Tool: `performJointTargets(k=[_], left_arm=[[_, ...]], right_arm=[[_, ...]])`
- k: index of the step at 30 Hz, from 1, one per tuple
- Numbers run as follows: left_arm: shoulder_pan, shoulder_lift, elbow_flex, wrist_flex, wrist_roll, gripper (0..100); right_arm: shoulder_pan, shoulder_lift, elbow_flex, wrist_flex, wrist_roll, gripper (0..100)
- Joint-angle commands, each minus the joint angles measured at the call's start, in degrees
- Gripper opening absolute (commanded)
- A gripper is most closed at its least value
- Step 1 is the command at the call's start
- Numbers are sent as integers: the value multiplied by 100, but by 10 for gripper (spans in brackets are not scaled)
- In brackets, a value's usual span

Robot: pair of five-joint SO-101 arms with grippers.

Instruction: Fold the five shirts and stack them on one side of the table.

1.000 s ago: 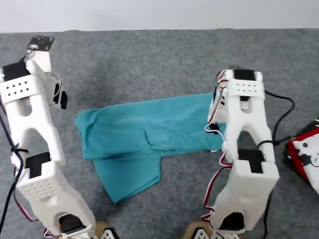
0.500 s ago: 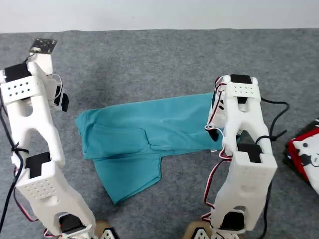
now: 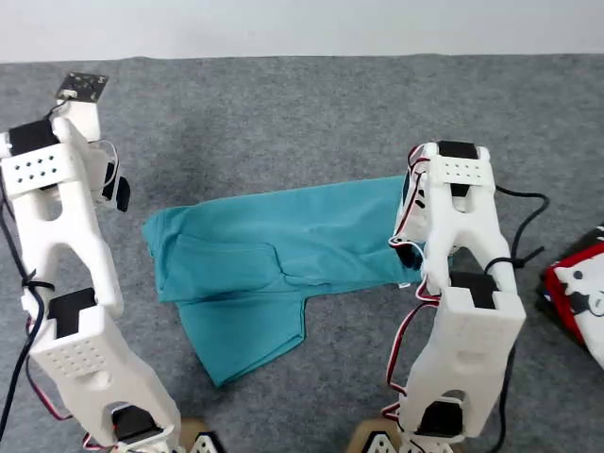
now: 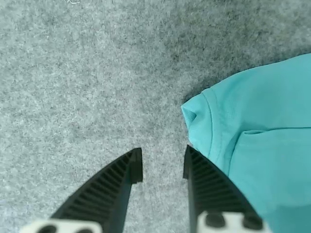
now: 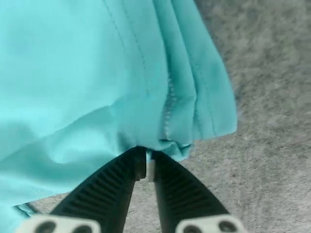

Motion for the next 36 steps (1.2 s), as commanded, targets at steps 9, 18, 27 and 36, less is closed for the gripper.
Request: performJointTargets(k=[9, 18, 27, 36], left_arm=[[-18, -360, -31, -88, -62, 148], [9, -352, -31, -88, -44, 148], [9, -325, -31, -88, -26, 148], [9, -325, -22, -88, -26, 148]], right_arm=[[532, -312, -615, 286, 308, 9], [752, -505, -765, 251, 782, 9], [303, -488, -730, 690, 782, 176], [66, -75, -211, 171, 782, 139]])
